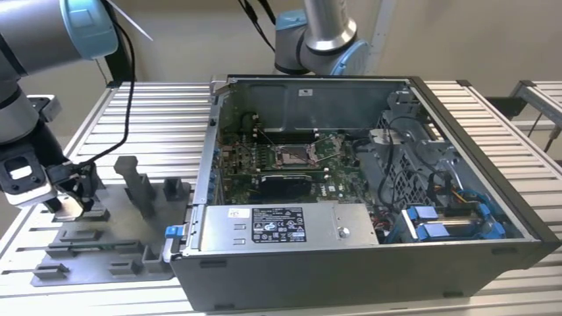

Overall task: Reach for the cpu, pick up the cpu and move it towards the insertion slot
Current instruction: 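Pick up the cpu and move it towards the insertion slot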

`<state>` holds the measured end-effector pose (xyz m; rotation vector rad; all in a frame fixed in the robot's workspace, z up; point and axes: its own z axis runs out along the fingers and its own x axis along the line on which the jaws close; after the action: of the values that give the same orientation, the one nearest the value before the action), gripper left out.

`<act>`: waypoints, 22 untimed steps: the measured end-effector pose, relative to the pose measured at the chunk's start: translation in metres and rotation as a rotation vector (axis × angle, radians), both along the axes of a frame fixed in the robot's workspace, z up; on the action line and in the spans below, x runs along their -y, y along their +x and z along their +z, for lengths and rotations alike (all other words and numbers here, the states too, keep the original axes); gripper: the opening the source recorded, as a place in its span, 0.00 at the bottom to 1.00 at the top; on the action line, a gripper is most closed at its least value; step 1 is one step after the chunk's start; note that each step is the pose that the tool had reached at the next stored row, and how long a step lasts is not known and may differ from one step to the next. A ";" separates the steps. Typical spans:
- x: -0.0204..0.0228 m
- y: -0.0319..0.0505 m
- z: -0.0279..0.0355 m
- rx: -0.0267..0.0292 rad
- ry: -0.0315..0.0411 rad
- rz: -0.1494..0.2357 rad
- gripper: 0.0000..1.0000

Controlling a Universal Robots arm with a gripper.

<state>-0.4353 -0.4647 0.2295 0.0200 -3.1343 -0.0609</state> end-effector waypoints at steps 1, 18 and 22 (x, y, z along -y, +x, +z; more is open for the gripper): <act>0.0000 0.0000 0.0014 0.0000 0.0000 0.000 0.00; 0.0000 0.0000 0.0293 0.0000 0.0000 0.000 0.00; 0.0000 0.0000 0.0367 0.0001 0.0001 0.000 0.00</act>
<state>-0.4353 -0.4647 0.2663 0.0200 -3.1344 -0.0610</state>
